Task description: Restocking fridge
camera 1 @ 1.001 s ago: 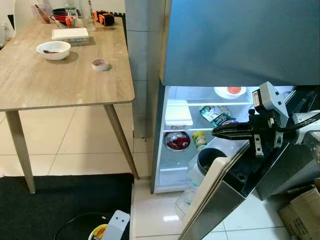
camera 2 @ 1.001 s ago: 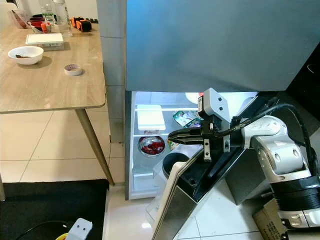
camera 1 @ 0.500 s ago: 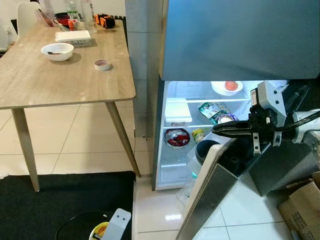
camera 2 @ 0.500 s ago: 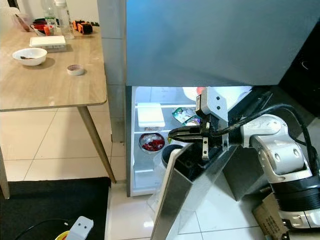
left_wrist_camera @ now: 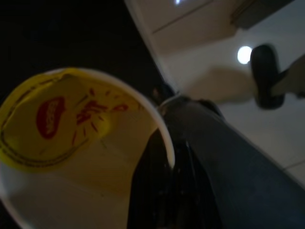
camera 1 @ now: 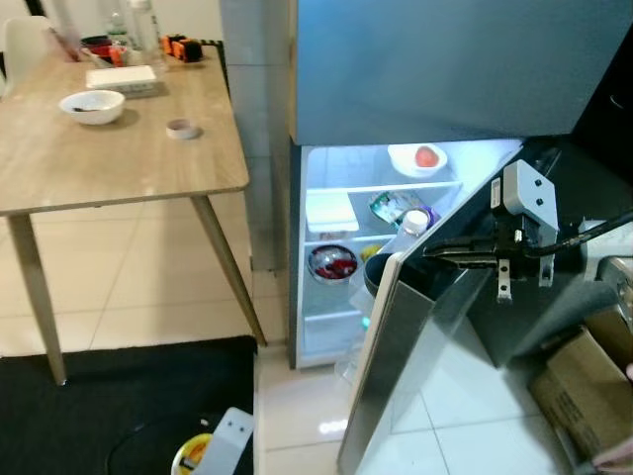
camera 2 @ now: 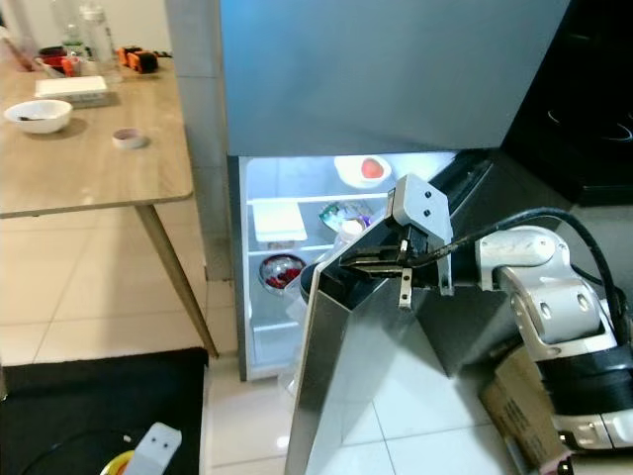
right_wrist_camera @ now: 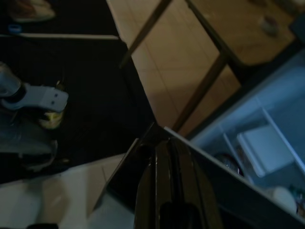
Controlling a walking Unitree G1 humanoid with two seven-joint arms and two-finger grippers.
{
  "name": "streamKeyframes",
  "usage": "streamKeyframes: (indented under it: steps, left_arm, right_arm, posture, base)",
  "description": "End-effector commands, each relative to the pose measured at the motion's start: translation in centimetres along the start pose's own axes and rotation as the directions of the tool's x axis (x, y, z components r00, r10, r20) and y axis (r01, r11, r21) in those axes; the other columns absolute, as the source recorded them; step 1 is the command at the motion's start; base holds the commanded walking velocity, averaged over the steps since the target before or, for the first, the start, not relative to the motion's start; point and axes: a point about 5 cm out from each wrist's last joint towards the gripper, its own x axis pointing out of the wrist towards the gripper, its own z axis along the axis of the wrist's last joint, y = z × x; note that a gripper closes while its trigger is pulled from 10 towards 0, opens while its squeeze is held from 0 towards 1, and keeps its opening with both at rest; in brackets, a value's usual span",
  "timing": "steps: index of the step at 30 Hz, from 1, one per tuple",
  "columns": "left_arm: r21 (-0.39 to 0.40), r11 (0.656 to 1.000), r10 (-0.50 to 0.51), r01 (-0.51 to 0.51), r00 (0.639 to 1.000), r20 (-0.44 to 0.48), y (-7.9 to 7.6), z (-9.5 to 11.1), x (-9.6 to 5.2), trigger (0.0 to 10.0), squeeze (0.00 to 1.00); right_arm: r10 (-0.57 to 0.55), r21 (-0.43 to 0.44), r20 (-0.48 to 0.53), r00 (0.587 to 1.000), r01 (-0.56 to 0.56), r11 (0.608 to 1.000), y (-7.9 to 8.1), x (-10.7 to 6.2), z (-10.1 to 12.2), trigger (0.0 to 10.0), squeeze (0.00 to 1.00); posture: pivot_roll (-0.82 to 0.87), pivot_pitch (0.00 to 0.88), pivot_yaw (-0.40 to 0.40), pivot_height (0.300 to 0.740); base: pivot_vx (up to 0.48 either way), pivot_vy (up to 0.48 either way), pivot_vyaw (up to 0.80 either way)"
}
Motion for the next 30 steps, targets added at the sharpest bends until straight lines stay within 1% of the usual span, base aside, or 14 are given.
streamKeyframes:
  steps: [1, 9, 11, 14, 15, 16, 22, 25, 27, 29, 30]
  left_arm:
    - [0.000, 1.000, -0.028, 0.028, 0.995, -0.100, -0.8, -2.6, -0.2, 10.0, 0.00]
    - [-0.003, 1.000, -0.028, 0.028, 0.995, -0.100, -0.8, -2.6, -0.2, 10.0, 0.00]
    - [-0.010, 1.000, -0.026, 0.025, 0.995, -0.099, -0.8, -2.6, -0.2, 10.0, 0.00]
    - [-0.010, 1.000, -0.029, 0.028, 0.995, -0.098, -0.9, -2.6, -0.2, 10.0, 0.00]
    - [-0.010, 1.000, -0.029, 0.028, 0.995, -0.098, -0.9, -2.6, -0.2, 10.0, 0.00]
    - [-0.007, 1.000, -0.031, 0.030, 0.995, -0.098, -0.9, -2.6, -0.2, 10.0, 0.00]
    - [-0.002, 0.999, -0.034, 0.034, 0.995, -0.096, -0.9, -2.5, -0.1, 10.0, 0.00]
    - [0.000, 0.999, -0.034, 0.034, 0.995, -0.096, -0.9, -2.5, -0.1, 10.0, 0.00]
    - [-0.001, 0.999, -0.034, 0.034, 0.995, -0.095, -0.9, -2.4, -0.1, 10.0, 0.00]
    - [0.000, 0.999, -0.035, 0.035, 0.995, -0.094, -0.9, -2.4, -0.1, 10.0, 0.00]
    - [0.000, 0.999, -0.035, 0.035, 0.995, -0.094, -0.9, -2.4, -0.1, 10.0, 0.00]
  right_arm:
    - [-0.006, -0.003, -0.006, 1.000, 0.006, 1.000, -0.1, 0.1, -0.1, 10.0, 0.00]
    - [-0.017, -0.004, -0.011, 1.000, 0.017, 1.000, -0.1, 0.2, -0.3, 10.0, 0.00]
    - [-0.040, -0.017, 0.010, 0.999, 0.040, 0.999, -0.4, 0.4, 0.0, 10.0, 0.00]
    - [-0.087, -0.040, 0.092, 0.992, 0.090, 0.995, -1.1, 1.0, 1.5, 10.0, 0.00]
    - [-0.087, -0.040, 0.092, 0.992, 0.090, 0.995, -1.1, 1.0, 1.5, 10.0, 0.00]
    - [-0.114, -0.049, 0.130, 0.985, 0.121, 0.991, -1.7, 1.4, 2.4, 10.0, 0.00]
    - [-0.182, -0.068, 0.180, 0.967, 0.197, 0.978, -3.0, 2.5, 3.8, 10.0, 0.00]
    - [-0.204, -0.063, 0.195, 0.959, 0.220, 0.974, -3.3, 3.0, 4.2, 10.0, 0.00]
    - [-0.214, -0.056, 0.201, 0.956, 0.229, 0.972, -3.5, 3.6, 4.4, 10.0, 0.00]
    - [-0.207, -0.076, 0.166, 0.964, 0.221, 0.972, -3.6, 4.8, 4.2, 10.0, 0.00]
    - [-0.207, -0.076, 0.166, 0.964, 0.221, 0.972, -3.6, 4.8, 4.2, 10.0, 0.00]
  posture:
    - [-0.04, 0.000, -0.086, 0.740]
    - [-0.05, 0.000, -0.088, 0.740]
    - [-0.05, 0.000, -0.090, 0.740]
    - [-0.05, 0.000, -0.091, 0.740]
    - [-0.05, 0.000, -0.091, 0.740]
    - [-0.05, 0.000, -0.093, 0.740]
    - [-0.05, 0.000, -0.095, 0.740]
    - [-0.05, 0.000, -0.095, 0.740]
    - [-0.05, 0.000, -0.094, 0.740]
    - [-0.05, 0.000, -0.094, 0.740]
    - [-0.05, 0.000, -0.094, 0.740]
  base:
    - [-0.322, 0.000, 0.00]
    - [-0.313, 0.000, 0.00]
    - [0.000, 0.000, 0.00]
    - [0.000, 0.000, 0.00]
    - [0.000, 0.000, 0.00]
    - [0.000, 0.000, 0.00]
    - [0.000, 0.000, 0.00]
    - [0.000, 0.000, 0.00]
    - [0.000, 0.000, 0.00]
    - [0.000, 0.000, 0.00]
    - [0.000, 0.000, 0.00]
